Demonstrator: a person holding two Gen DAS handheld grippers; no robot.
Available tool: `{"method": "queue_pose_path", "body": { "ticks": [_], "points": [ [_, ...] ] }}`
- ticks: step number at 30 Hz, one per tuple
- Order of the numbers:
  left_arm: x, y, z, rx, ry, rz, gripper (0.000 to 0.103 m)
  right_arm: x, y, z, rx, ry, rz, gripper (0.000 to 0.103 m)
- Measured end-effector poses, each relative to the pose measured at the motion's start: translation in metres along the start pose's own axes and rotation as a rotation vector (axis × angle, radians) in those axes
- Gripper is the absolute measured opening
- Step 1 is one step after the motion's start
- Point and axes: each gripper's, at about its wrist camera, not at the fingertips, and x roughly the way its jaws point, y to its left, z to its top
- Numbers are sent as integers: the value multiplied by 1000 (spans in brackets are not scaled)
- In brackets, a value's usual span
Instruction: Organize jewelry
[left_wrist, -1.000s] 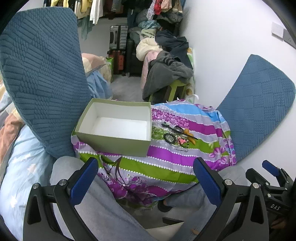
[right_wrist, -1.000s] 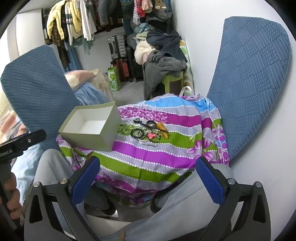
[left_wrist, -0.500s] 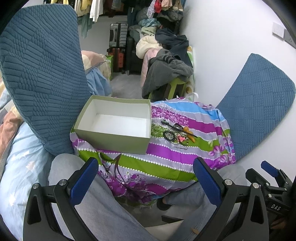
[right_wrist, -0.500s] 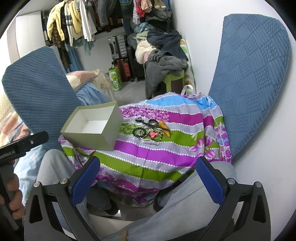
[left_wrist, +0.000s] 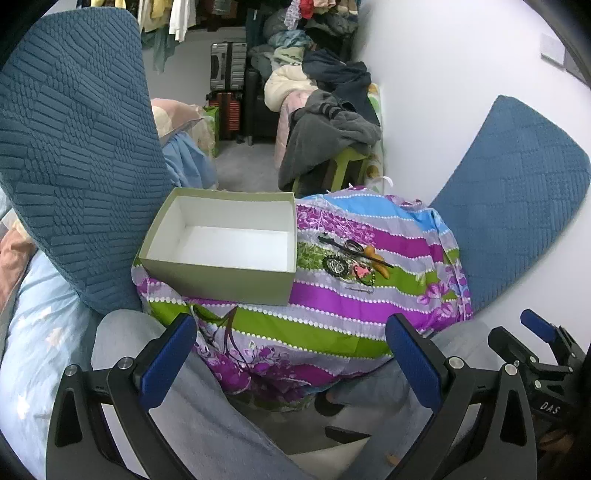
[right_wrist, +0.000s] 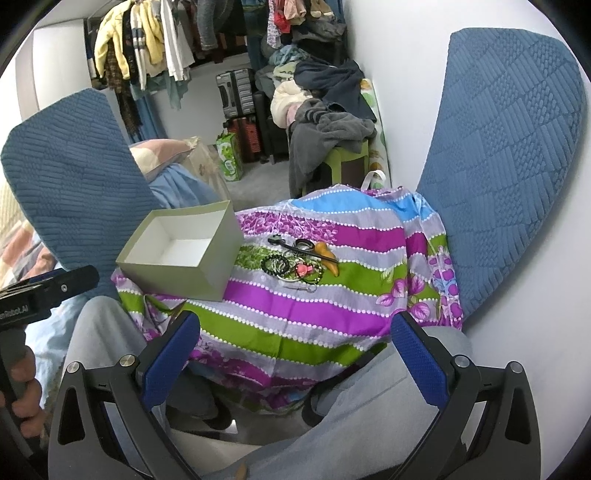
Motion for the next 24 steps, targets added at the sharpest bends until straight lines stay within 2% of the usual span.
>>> {"method": "queue_pose_path", "body": {
  "ticks": [6,11,15,16,19,24],
  "points": [
    [12,-1,6,7,5,-15,102,12,-1,8,-32,-15,-4,103],
    [40,-10,5,0,45,-73,102,30,-5,2,-52,-18,23,103],
    [59,-22,8,41,57,-93,102,46,-11,-2,-31,-23,39,103],
    [66,-26,10,59,54,-101,102,49,-12,-3,-19,-49,54,103],
    [86,-34,14,96,35,-135,101,67,-18,-1,-33,-45,67,103],
    [130,-47,26,140,72,-147,101,105,-41,-5,-3,-26,90,103]
  ]
}}
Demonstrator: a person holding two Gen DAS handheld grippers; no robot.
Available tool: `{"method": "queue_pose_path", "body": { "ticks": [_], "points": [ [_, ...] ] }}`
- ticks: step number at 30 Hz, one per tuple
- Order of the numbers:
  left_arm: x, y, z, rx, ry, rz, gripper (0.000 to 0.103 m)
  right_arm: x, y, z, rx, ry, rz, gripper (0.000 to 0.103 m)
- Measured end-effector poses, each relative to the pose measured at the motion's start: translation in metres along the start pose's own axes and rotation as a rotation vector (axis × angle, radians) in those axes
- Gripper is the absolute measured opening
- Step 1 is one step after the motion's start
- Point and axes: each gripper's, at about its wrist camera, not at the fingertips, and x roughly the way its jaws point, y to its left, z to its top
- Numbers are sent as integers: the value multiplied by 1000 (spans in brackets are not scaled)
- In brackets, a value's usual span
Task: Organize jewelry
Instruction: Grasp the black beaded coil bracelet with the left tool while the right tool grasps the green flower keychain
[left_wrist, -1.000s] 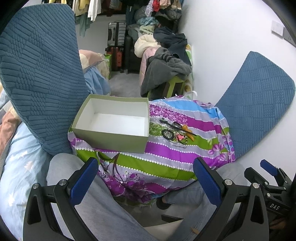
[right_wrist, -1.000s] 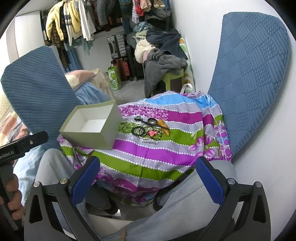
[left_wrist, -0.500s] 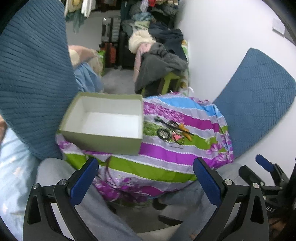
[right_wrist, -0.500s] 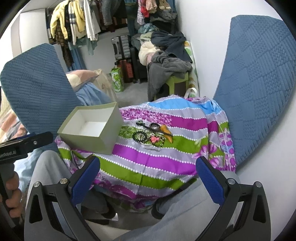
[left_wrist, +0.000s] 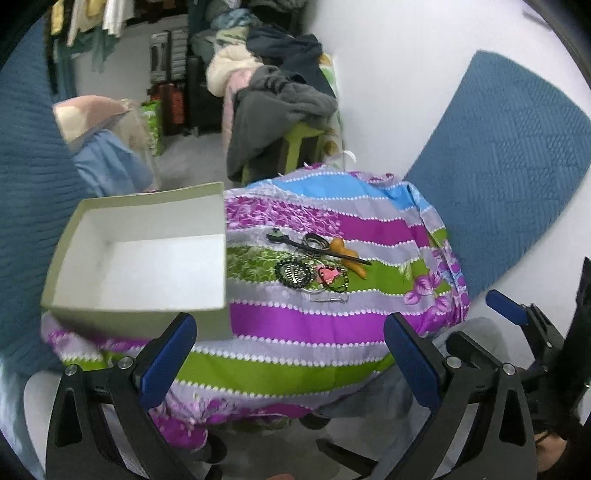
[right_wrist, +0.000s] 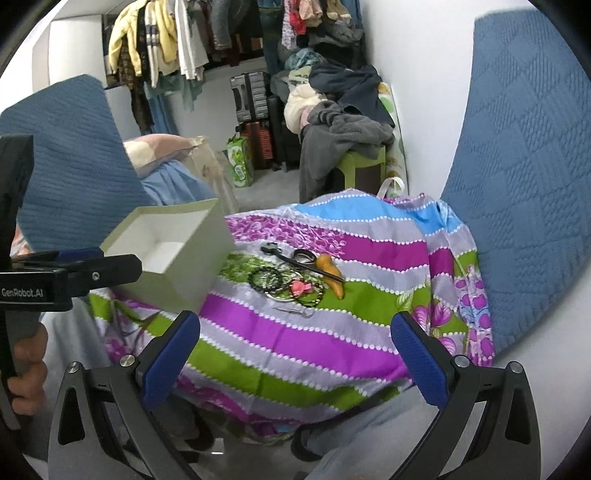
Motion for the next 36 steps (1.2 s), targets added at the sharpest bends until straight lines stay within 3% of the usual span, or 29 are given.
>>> {"method": "queue_pose_path", "body": {
  "ticks": [2,6,8,12,14,18,24,28,34,36],
  "points": [
    [15,-5,8,18,25,-11,101,17,-10,1,23,21,58,88],
    [42,-7,19,-9,96,-46,100,40,-11,4,14,32,126,72],
    [54,-8,22,-19,107,-57,95,52,-10,4,-19,46,137,64],
    [80,-8,28,-48,156,-98,81,76,-15,2,-22,81,201,58],
    [92,-11,31,-32,163,-71,74,85,-16,2,-22,93,239,56],
    [111,-14,34,-20,182,-40,63,105,-23,3,-32,111,228,49],
    [141,-14,35,-40,217,-25,58,133,-42,16,-53,91,192,41],
    [159,-14,36,-52,234,8,46,152,-47,23,-105,85,184,34],
    [189,-3,31,-108,266,97,43,182,-44,32,-139,120,298,31],
    [198,4,29,-147,273,110,36,188,-36,35,-176,108,309,31]
  ]
}}
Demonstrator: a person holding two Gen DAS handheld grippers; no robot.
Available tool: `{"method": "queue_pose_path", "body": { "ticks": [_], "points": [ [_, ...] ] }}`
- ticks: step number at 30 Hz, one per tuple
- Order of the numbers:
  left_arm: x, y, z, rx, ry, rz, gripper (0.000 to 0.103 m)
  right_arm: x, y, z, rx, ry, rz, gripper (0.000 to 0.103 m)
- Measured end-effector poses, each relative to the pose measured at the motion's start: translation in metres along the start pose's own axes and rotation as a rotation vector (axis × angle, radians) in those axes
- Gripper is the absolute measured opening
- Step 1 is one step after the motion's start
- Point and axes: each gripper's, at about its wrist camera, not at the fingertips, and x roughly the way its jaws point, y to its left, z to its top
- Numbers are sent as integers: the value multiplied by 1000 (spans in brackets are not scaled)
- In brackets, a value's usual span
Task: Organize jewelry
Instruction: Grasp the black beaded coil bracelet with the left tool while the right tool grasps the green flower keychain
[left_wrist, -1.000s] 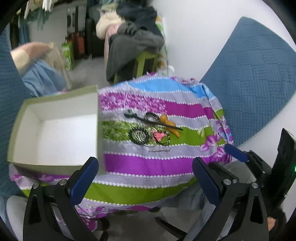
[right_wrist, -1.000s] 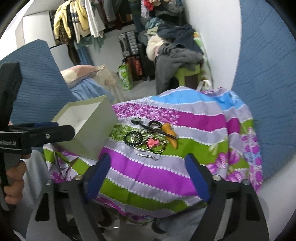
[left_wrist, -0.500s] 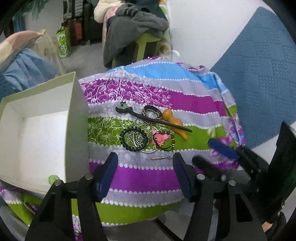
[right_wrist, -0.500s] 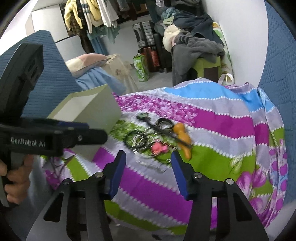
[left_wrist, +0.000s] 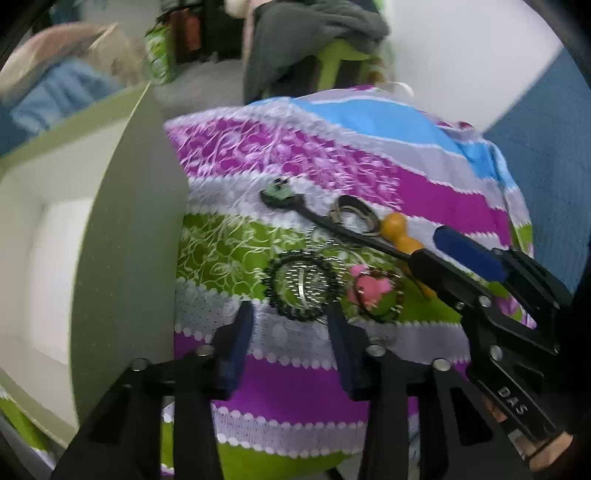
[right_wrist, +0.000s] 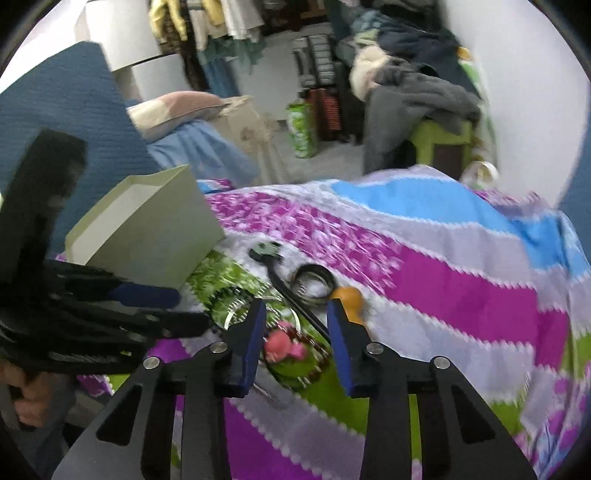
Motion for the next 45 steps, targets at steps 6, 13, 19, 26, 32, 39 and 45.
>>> {"method": "queue_pose_path", "body": {
  "ticks": [6,13,19,26,32,39,45],
  "points": [
    [15,7,4,-22,0,10,36,23,-4,11,-4,58,73,22],
    [26,4,7,-4,-32,6,29,44,-3,25,-25,93,179,14],
    [28,4,4,0,-73,-31,24,66,3,30,-52,147,190,14],
    [30,7,0,-4,-108,-63,16,86,4,31,-81,203,158,14],
    [26,9,0,-9,-123,-72,7,98,11,27,-123,258,151,14],
    [21,10,-2,-15,-131,-100,7,97,18,27,-144,262,110,7],
    [6,9,-4,-10,-149,-132,7,82,19,37,-104,221,85,6]
  ]
}}
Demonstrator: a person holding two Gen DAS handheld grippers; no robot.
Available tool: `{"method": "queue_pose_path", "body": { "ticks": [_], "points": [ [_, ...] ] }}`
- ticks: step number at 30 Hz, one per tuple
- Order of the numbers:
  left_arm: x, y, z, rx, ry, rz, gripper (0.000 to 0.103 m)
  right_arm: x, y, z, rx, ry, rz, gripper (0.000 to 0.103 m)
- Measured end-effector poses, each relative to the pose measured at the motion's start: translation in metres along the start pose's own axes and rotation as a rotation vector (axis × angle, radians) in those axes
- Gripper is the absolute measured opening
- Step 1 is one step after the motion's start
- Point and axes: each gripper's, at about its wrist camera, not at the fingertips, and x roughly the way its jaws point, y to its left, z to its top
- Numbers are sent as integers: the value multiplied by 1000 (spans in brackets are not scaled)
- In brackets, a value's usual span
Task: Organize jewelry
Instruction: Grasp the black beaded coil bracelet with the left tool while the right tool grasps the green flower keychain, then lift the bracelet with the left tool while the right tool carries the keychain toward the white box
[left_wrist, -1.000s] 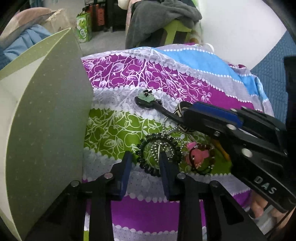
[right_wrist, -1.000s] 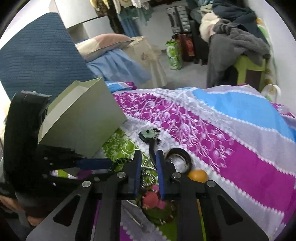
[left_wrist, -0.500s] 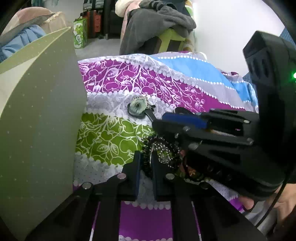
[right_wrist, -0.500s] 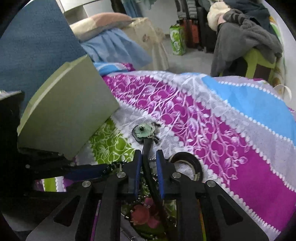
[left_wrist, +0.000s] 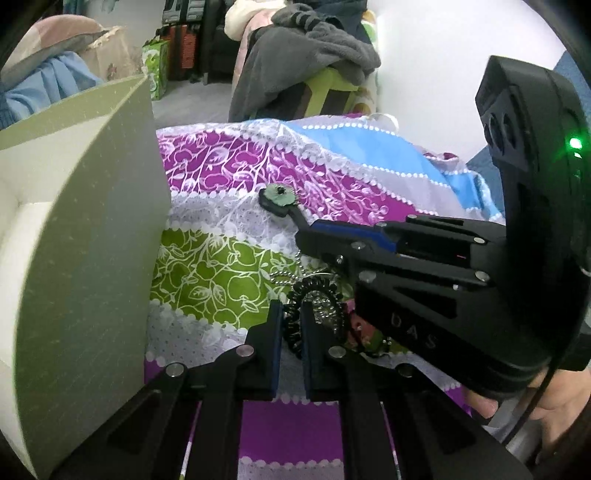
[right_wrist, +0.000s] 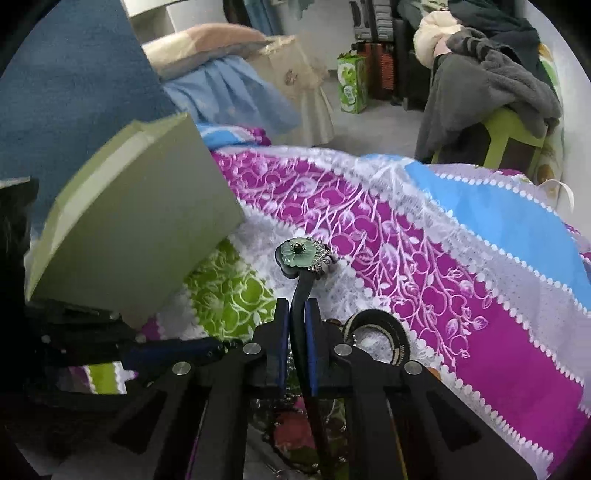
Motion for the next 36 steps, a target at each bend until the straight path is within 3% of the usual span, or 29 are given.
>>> {"method": "queue_pose_path", "body": {
  "ticks": [11,16,21,28,31,36],
  "points": [
    [-35,-7,-1,17,-30,-60,7,-42,-7,-10,147,-50,-92,7],
    [-47,-8,-4,29,-32,-73,8,-60,-11,-24,270,-48,-149,7],
    [-47,-4,-15,38,12,-66,8,-65,-18,-48,404,-8,-154,7],
    [-29,6,-42,36,150,-66,8,-55,-2,-77,406,86,-173,7],
    [-35,4,-45,44,135,-81,8,-57,1,-80,404,92,-185,7],
    [-64,-9,-33,65,79,-146,8,-78,-5,-76,455,24,-199,7]
  ]
}}
